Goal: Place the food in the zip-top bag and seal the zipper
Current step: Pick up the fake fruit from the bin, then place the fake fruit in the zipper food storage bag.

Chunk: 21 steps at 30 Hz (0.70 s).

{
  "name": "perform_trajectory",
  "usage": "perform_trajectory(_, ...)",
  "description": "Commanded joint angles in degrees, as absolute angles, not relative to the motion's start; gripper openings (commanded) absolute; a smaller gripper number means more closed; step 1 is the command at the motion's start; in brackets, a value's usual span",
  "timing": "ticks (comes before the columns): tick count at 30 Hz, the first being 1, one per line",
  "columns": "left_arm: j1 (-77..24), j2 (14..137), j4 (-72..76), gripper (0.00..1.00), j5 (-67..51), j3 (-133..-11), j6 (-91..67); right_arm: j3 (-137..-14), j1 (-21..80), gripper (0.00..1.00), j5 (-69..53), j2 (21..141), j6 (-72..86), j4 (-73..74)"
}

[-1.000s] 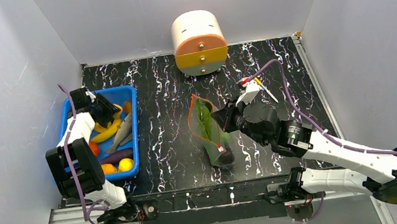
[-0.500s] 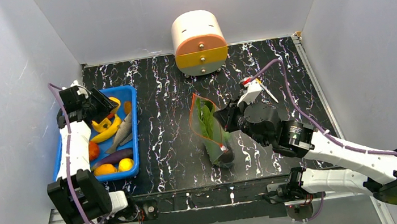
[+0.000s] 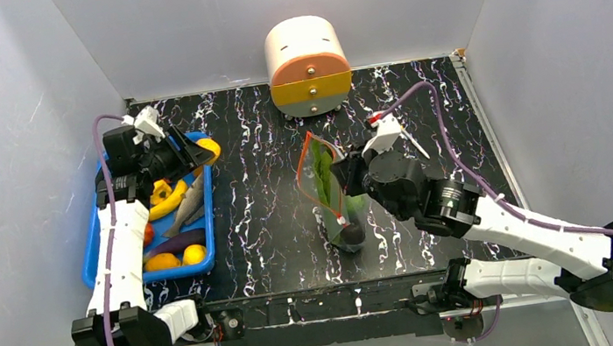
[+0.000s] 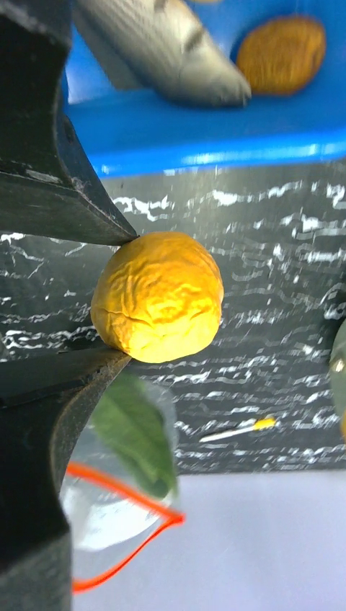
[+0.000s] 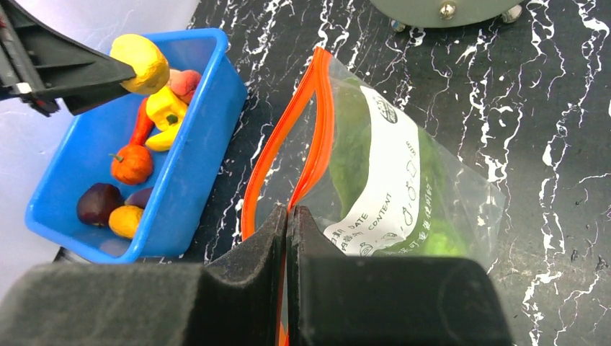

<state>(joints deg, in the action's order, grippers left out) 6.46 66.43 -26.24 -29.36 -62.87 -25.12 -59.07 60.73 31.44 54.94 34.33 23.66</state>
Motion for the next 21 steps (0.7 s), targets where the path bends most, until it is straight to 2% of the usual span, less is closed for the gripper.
perform_trajectory(1,3.4,63.2,-26.9,0.30,-37.5,-63.6,-25.9,-61.8,60.8,0.00,32.6,56.8,33.6,18.1)
perform_trajectory(8,-1.9,61.0,-21.2,0.30,-45.3,-58.9,-31.1,-60.2,60.9,0.00,32.4,58.5,34.6,15.2)
perform_trajectory(14,-7.0,59.4,-19.3,0.31,-47.0,-57.7,-33.4,-60.8,60.8,0.00,33.5,60.6,34.3,13.7)
perform_trajectory(21,-11.0,57.4,-9.7,0.31,-52.4,-54.6,-43.2,-61.4,60.8,0.00,32.3,62.1,34.4,11.5)
